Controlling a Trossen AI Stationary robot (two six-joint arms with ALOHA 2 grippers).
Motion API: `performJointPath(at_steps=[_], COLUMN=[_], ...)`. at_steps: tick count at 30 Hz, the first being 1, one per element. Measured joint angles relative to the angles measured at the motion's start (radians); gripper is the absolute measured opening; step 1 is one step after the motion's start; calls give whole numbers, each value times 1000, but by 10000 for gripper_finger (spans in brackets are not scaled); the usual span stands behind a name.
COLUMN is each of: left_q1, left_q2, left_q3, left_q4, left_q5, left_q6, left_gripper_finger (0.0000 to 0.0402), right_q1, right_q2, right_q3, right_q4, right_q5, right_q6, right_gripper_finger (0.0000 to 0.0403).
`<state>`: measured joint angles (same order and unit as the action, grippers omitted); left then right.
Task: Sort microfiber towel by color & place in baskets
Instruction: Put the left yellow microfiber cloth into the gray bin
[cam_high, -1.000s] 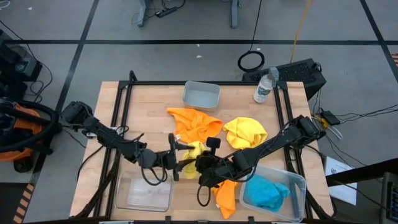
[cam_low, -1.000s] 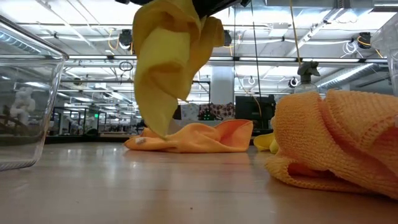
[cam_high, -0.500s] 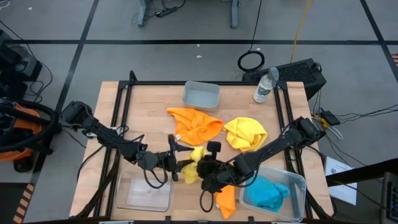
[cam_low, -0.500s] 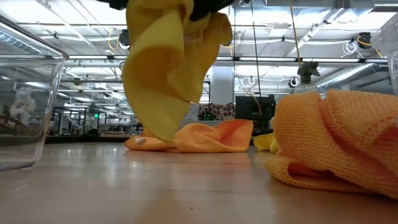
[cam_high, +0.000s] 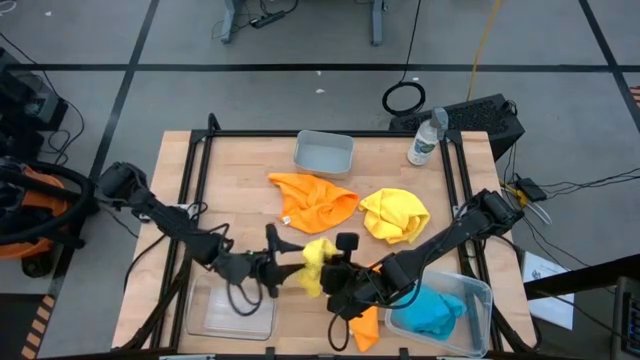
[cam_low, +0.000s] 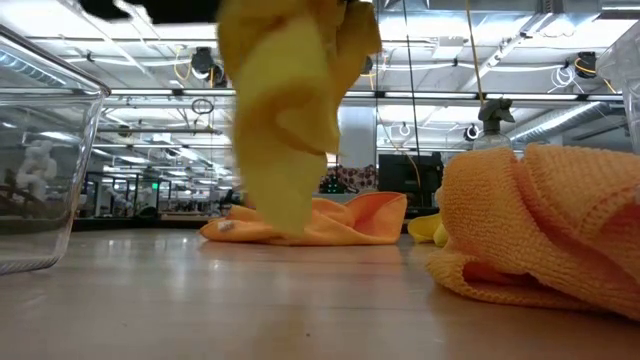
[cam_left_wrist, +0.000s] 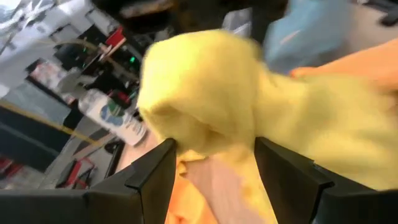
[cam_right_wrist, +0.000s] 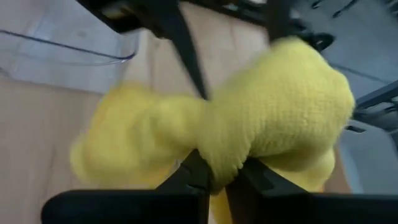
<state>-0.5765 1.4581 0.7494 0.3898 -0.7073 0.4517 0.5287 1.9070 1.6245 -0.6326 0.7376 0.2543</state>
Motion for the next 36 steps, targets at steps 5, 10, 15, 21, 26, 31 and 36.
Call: performJointPath(at_steps=[5, 10, 15, 21, 26, 31, 36], left_q1=[-60, -94, -74, -34, -2, 27, 59], left_q2=[-51, -69, -70, -68, -67, -66, -51], left_q3=[0, 0, 0, 0, 0, 0, 0], left_q4=[-21, 51, 172, 118, 95, 81, 90], left_q5=[-43, -35, 7, 64, 106, 151, 192], left_q6=[1, -24, -96, -184, -292, -316, -341], left_gripper_finger=[224, 224, 224, 224, 224, 224, 224], right_q1=[-3, -4, 5, 31, 72, 89, 89], right_q2=[-3, -3, -9, -51, -91, -143, -152], right_q3=[2, 2, 2, 2, 2, 2, 2], right_q4=[-7, -12, -6, -7, -14, -14, -6], right_q5=[67, 80, 82, 120, 255, 352, 366], right_q6=[-6, -4, -12, 19, -26, -49, -54], right_gripper_finger=[26, 26, 26, 25, 25, 25, 25])
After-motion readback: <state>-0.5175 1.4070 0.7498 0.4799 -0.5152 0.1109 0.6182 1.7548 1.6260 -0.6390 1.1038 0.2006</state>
